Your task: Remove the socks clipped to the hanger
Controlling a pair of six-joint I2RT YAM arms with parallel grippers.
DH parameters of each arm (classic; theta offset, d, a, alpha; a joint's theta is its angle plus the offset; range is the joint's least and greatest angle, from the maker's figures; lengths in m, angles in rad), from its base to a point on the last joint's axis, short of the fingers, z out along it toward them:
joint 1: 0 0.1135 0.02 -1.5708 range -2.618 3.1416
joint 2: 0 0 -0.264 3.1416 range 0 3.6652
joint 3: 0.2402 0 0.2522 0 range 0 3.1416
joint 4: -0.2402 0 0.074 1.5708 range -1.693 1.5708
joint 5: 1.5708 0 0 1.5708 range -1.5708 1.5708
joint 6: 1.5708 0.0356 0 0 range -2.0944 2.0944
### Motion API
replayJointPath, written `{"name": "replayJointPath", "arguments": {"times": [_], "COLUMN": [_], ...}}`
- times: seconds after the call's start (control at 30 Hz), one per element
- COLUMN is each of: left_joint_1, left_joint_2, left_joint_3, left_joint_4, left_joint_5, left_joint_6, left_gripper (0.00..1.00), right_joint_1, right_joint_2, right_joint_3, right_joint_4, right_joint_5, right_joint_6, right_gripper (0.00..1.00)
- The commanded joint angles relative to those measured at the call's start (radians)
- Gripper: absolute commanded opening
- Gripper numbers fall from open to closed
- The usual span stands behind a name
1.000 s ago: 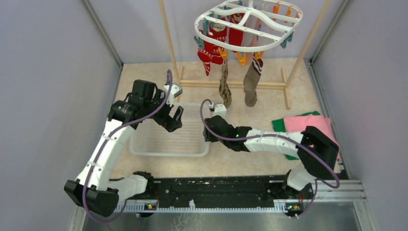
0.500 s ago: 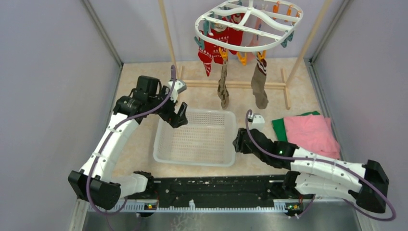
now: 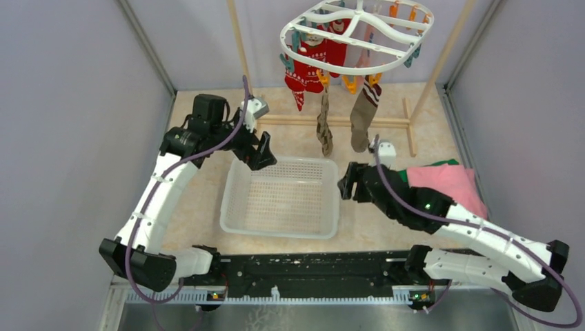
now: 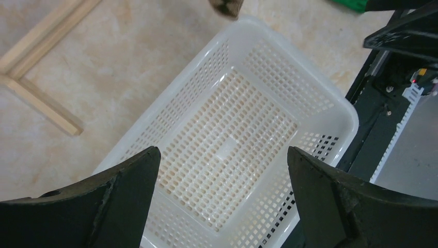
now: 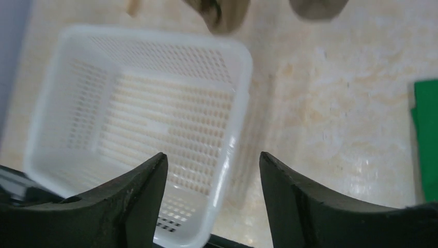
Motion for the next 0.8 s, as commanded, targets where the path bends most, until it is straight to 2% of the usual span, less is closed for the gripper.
{"name": "replayJointPath", "arguments": {"times": [0.0,0.1,0.23,0.33,0.4,0.53,0.6,0.77], "left_joint_1": [-0.002,-0.005,-0.012,-0.012,-0.012,-0.012,-0.012,-0.011], "left_joint_2": [0.026,0.048,0.065,0.076,0.071,0.042,0.034,0.017], "left_joint_3": [0.092,0.121,0.144,0.159,0.167,0.149,0.144,0.136], "left_joint_4": [0.072,0.074,0.076,0.068,0.061,0.059,0.048,0.023], "left_joint_5": [0.082,0.1,0.131,0.162,0.172,0.182,0.185,0.203], "left_joint_6": [-0.042,-0.048,-0.059,-0.072,-0.073,-0.07,-0.07,-0.064], "left_gripper": [0.99,0.99,0.99,0.99,0.99,0.99,0.99,0.99], "right_joint_1": [-0.008,-0.009,-0.04,-0.149,-0.246,-0.42,-0.446,-0.447], "right_joint_2": [0.002,0.027,0.055,0.111,0.128,0.113,0.109,0.181], "right_joint_3": [0.307,0.493,0.664,0.744,0.743,0.631,0.574,0.57], "right_joint_4": [-0.095,-0.189,-0.172,-0.167,-0.154,-0.043,0.023,0.084], "right_joint_5": [0.099,0.161,0.215,0.138,0.047,-0.136,-0.228,-0.285], "right_joint_6": [-0.158,-0.253,-0.42,-0.509,-0.529,-0.571,-0.596,-0.643], "right_gripper": [0.69,0.76,0.83,0.85,0.85,0.84,0.83,0.76]}}
